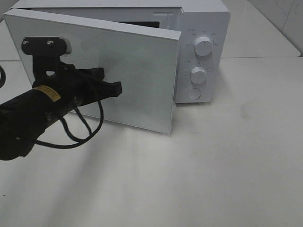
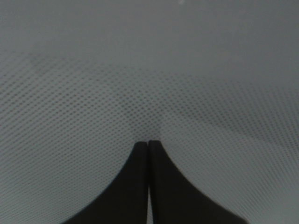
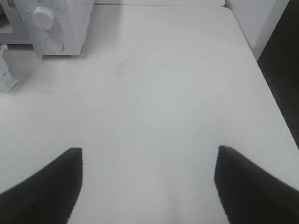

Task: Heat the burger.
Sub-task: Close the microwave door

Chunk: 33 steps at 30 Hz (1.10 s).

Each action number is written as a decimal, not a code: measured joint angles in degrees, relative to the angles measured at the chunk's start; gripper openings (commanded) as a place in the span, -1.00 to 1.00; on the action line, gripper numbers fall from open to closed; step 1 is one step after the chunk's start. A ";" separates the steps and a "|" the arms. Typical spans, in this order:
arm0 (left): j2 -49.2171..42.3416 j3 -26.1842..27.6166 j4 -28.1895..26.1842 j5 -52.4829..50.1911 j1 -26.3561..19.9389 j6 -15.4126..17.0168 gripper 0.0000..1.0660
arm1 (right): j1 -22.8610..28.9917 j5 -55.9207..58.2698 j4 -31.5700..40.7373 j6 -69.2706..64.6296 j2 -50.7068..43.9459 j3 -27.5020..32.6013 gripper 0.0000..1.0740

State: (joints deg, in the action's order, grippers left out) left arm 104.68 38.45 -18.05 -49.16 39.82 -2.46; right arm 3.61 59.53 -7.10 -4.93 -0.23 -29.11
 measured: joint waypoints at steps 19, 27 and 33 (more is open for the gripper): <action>7.33 20.00 -16.27 13.81 2.46 -17.48 -1.00 | 0.00 0.00 0.00 0.00 0.00 0.00 0.42; 10.03 25.55 -22.17 17.82 2.98 -24.35 -1.00 | 0.00 0.00 0.00 0.00 0.00 0.00 0.42; 11.06 27.85 -23.55 22.17 3.04 -26.70 -1.00 | 0.00 0.00 0.00 0.00 0.00 0.00 0.42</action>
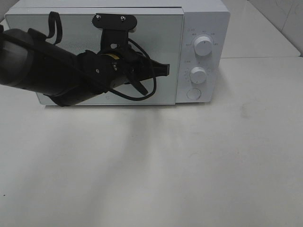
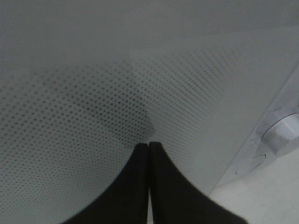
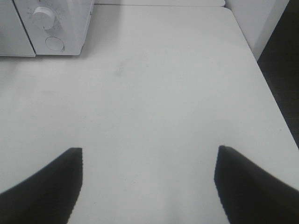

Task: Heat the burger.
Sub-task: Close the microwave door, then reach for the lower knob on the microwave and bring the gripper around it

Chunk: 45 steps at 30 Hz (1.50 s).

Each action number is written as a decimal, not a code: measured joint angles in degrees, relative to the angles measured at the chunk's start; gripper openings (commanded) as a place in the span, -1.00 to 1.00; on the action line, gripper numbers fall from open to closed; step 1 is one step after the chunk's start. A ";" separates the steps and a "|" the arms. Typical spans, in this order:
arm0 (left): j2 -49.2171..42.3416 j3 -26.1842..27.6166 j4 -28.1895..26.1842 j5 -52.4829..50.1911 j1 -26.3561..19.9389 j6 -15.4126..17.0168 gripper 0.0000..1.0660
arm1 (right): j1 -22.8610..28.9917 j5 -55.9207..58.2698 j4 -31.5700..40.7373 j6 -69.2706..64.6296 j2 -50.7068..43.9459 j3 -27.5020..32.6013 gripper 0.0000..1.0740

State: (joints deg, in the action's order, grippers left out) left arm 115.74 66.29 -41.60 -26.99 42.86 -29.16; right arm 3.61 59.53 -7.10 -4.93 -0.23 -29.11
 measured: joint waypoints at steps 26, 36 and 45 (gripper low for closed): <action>0.46 1.95 -2.46 5.39 -0.97 -0.11 -1.00 | 0.00 0.00 0.00 0.00 0.00 0.00 0.42; -5.90 -1.83 -2.92 20.40 -0.57 -0.11 0.63 | 0.00 0.00 0.00 0.00 0.00 0.00 0.42; -10.26 -2.06 2.92 42.80 -0.63 -0.11 0.86 | 0.00 0.00 0.00 0.00 0.00 0.00 0.42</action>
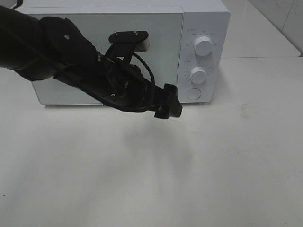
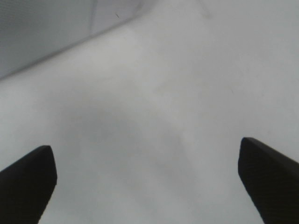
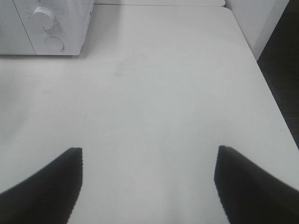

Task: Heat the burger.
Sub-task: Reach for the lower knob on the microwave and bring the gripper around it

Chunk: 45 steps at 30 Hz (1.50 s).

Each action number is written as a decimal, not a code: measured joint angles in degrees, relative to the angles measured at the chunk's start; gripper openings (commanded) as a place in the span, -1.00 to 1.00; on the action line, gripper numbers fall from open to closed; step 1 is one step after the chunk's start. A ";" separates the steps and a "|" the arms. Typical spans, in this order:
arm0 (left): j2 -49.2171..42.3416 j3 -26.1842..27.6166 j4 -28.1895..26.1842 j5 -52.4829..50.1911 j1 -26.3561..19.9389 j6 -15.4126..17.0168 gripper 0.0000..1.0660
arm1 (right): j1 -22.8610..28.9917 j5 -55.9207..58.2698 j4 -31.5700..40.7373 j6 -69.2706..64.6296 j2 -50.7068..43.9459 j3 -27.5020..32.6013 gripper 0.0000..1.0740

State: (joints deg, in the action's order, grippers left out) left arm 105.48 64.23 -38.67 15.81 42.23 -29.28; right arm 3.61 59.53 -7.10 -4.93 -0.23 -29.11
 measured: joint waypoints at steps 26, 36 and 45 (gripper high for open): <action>-16.44 0.00 22.23 46.70 -21.66 15.58 0.84 | 0.00 0.00 0.00 0.00 0.00 0.00 0.42; -21.08 -0.29 25.04 53.46 -34.03 17.25 0.84 | 0.00 0.00 0.00 0.00 0.00 0.00 0.42; -30.60 -0.29 31.34 53.74 -41.60 22.98 0.84 | 0.00 0.00 0.00 0.00 0.00 0.00 0.42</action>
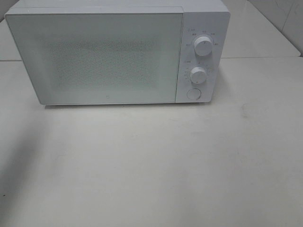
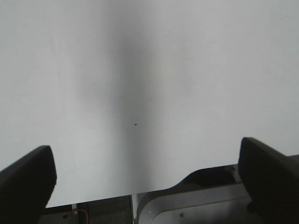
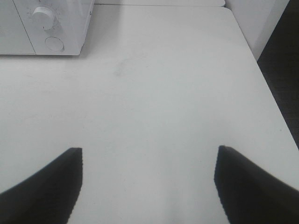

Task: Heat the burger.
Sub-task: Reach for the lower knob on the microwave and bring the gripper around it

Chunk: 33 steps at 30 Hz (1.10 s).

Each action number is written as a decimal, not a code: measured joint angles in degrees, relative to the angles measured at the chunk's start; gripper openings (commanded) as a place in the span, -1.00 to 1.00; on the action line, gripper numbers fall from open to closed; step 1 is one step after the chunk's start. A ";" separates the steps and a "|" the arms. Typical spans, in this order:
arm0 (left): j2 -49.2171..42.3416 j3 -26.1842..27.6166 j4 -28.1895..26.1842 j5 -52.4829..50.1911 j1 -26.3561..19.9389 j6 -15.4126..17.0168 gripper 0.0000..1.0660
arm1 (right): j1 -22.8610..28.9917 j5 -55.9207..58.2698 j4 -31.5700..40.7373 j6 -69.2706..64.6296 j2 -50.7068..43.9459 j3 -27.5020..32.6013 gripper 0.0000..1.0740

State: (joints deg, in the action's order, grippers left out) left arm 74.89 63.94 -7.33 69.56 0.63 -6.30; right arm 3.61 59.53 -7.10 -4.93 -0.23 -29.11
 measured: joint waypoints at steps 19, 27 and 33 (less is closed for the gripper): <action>-29.51 -21.20 4.18 -1.78 -1.60 2.01 0.84 | 0.00 0.00 0.00 0.00 0.00 0.00 0.42; -41.83 -32.26 4.07 -2.92 -1.60 3.15 0.84 | 0.00 0.00 0.00 0.00 0.00 0.00 0.42; -49.79 -32.83 4.01 -7.56 -1.60 3.61 0.84 | 0.00 0.00 0.00 0.00 0.00 0.00 0.42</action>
State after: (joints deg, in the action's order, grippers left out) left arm 25.10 31.11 -3.32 61.99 -0.97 -2.69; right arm 3.61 59.53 -7.10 -4.93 -0.23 -29.11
